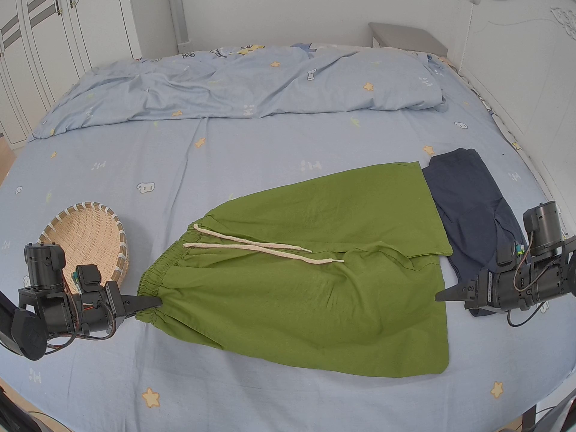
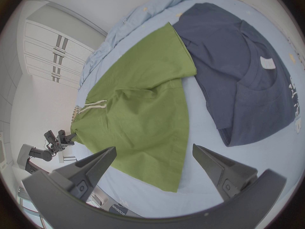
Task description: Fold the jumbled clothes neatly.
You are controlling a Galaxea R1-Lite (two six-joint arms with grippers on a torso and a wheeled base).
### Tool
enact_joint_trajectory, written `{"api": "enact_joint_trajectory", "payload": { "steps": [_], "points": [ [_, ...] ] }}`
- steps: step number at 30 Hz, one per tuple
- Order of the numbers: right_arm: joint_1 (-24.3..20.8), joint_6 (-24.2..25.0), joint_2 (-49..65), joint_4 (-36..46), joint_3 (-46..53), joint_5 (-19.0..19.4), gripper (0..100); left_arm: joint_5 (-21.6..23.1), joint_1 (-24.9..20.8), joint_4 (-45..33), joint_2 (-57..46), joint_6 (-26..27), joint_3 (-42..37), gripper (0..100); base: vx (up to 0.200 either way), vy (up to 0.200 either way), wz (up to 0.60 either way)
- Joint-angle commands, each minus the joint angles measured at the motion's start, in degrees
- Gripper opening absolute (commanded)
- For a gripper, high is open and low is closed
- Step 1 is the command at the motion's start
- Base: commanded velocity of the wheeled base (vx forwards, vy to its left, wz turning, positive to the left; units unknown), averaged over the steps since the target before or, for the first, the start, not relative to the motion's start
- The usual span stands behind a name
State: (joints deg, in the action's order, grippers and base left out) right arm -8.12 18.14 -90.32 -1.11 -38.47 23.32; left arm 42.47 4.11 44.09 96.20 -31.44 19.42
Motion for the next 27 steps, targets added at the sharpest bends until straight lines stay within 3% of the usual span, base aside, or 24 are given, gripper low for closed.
{"api": "enact_joint_trajectory", "payload": {
  "steps": [1, 8, 23, 24, 27],
  "points": [
    [1.7, -1.4, -5.0, -1.4, 2.3, 3.1, 100, 0.0, -0.1, 0.0, -0.6, 0.0, 0.6, 0, 0.0, 0.0, 0.0],
    [2.4, -4.1, -7.7, -1.9, 3.6, 7.8, 100, 0.0, -0.1, 0.0, -0.3, 0.0, 1.1, 0, 0.0, 0.0, 0.0],
    [1.6, -6.2, -12.9, -4.3, 3.0, 8.7, 100, 0.0, -0.1, 0.0, -0.5, 0.0, 1.1, 0, 0.0, 0.0, 0.0],
    [1.6, -6.2, -13.1, -4.3, 2.9, 8.7, 0, 0.0, -0.1, 0.0, -0.5, 0.0, 1.1, 0, 0.0, 0.0, 0.0],
    [1.6, -6.2, -13.7, -4.5, 2.6, 8.7, 0, 0.0, -0.2, 0.0, -0.6, 0.0, 1.1, 0, 0.0, 0.0, 0.0]
  ]
}}
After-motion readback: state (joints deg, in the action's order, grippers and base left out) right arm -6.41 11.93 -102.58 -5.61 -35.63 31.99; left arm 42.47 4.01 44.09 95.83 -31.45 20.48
